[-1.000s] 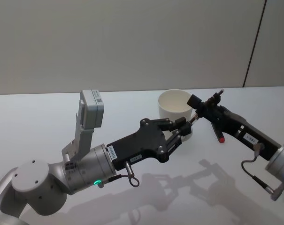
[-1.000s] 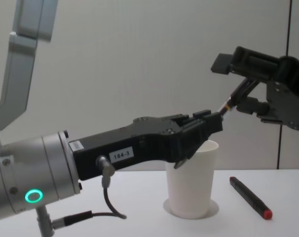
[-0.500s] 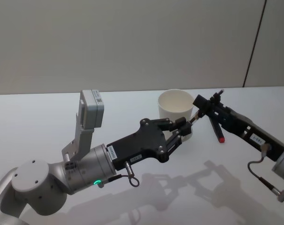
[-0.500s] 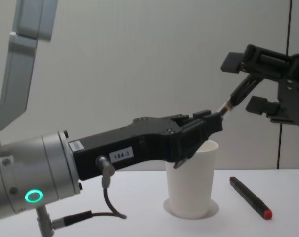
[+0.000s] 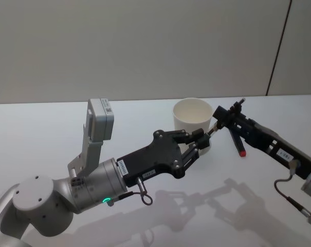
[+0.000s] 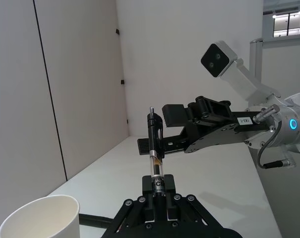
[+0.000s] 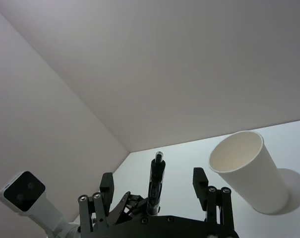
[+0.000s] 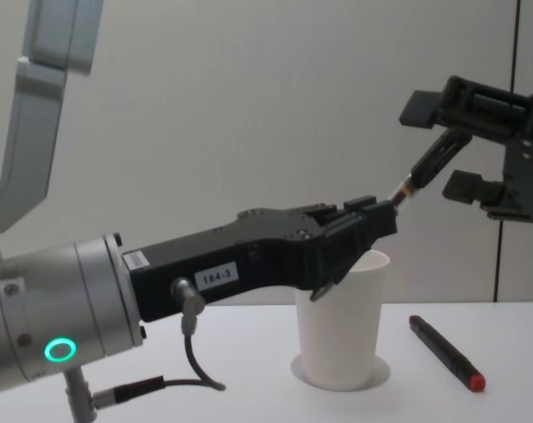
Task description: Place the pen into the pen holder.
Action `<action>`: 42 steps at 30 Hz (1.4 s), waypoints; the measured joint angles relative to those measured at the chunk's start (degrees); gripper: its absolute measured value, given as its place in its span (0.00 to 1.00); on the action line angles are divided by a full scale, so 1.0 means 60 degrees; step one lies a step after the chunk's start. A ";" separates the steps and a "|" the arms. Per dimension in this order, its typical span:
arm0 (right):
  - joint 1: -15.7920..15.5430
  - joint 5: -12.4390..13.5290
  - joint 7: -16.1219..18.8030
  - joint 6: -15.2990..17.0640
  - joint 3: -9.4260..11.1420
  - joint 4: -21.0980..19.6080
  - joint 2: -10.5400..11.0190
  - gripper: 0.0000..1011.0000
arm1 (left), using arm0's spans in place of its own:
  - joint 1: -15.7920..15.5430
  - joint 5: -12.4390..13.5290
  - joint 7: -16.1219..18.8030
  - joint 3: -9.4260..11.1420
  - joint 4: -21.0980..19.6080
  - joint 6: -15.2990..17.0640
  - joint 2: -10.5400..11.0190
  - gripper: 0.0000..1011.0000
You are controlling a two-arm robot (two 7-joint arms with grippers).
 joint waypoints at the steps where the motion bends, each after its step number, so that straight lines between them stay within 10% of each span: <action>1: -0.0001 0.0005 0.0007 -0.0003 -0.0003 -0.0002 0.0010 0.99 | 0.0000 0.0000 0.0000 0.0000 0.0000 0.0000 0.0000 0.14; 42: 0.0203 -0.0062 -0.0085 -0.0164 -0.0328 0.0084 0.0035 0.99 | 0.0000 0.0000 0.0000 -0.0001 0.0000 0.0000 -0.0001 0.14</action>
